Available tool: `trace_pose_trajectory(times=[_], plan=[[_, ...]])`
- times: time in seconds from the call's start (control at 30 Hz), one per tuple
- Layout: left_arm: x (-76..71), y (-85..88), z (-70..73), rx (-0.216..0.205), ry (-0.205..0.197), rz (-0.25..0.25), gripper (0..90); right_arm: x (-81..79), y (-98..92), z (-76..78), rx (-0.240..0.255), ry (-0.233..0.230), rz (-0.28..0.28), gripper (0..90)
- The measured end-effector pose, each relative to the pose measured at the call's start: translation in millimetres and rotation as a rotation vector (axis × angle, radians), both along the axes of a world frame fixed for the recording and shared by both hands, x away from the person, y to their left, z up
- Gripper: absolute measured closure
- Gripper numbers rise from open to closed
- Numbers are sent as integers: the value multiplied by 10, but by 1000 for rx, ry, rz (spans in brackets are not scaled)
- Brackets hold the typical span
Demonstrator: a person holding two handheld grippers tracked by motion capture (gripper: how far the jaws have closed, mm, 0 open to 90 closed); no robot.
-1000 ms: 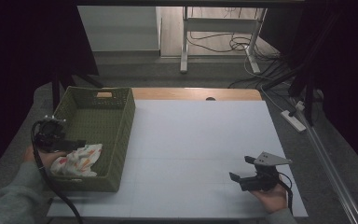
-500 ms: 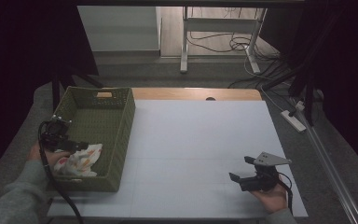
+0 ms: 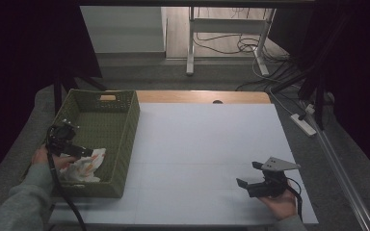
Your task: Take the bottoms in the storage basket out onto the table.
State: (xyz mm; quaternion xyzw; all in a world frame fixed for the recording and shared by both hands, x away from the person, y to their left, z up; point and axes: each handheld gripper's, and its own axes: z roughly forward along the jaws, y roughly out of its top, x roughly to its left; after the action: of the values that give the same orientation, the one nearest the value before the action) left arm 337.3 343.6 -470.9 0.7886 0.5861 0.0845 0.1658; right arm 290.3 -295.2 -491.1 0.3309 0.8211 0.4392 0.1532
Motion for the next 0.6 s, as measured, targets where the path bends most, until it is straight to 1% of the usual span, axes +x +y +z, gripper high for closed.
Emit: trace_pose_trajectory(times=[0.03,0.07,0.1,0.13,0.17,0.2,0.23,0.33,0.43,0.6], plan=[[10,-7,-12,7,9,-3,67,-1,3,-1,0,0,0,85],[10,-7,-12,7,9,-3,66,-1,3,-1,0,0,0,85],[19,-9,-30,9,23,-3,65,-1,3,-2,-1,1,0,85],[19,-9,-30,9,23,-3,64,-1,3,-2,-1,1,0,85],[31,-16,-50,18,41,-7,62,0,1,-2,-1,2,0,85],[37,-22,-60,26,49,-8,61,0,2,-2,-1,3,1,85],[37,-22,-60,26,49,-8,60,0,2,-2,-1,3,1,85],[52,-31,-88,45,64,-5,57,-2,6,-5,-4,5,3,85],[70,-21,-117,46,81,4,57,-3,8,-6,-4,5,4,85],[90,-17,-143,52,97,11,58,-4,6,-4,-3,6,5,85]])
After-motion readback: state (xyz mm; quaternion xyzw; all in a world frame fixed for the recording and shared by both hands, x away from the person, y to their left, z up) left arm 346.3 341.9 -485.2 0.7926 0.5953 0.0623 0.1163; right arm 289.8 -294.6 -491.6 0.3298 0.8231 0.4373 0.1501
